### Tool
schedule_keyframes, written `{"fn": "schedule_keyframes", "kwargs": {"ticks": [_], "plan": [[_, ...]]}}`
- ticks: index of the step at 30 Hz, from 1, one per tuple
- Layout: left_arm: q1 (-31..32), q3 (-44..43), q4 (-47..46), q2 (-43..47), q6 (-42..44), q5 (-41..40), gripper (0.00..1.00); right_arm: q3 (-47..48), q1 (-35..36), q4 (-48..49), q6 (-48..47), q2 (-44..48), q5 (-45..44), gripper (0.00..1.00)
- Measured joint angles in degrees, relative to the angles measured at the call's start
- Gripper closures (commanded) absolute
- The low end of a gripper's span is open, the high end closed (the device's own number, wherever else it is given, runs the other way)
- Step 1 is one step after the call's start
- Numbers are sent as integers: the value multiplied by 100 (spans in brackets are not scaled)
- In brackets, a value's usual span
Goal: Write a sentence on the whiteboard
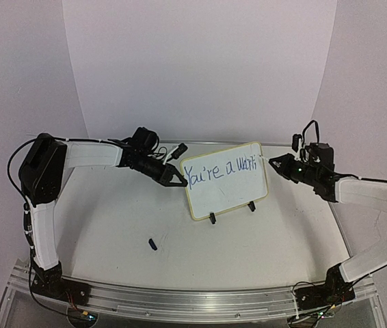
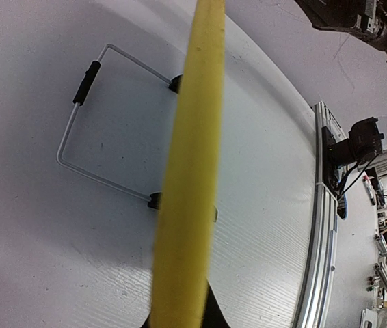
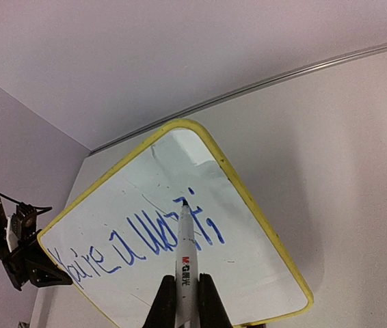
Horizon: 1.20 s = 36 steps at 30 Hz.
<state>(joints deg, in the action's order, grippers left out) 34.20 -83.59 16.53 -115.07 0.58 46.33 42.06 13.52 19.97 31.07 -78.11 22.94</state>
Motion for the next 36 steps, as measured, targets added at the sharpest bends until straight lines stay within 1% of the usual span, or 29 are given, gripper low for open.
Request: {"fn": "schedule_keyframes", "kwargs": {"ticks": [16,36], "plan": [[0,0,0,0,-2,0,100,46,0,9,-31,-538,-55,100],[2,0,-2,0,-4,2,100,-70,0,-7,-109,-568,44,100]]}}
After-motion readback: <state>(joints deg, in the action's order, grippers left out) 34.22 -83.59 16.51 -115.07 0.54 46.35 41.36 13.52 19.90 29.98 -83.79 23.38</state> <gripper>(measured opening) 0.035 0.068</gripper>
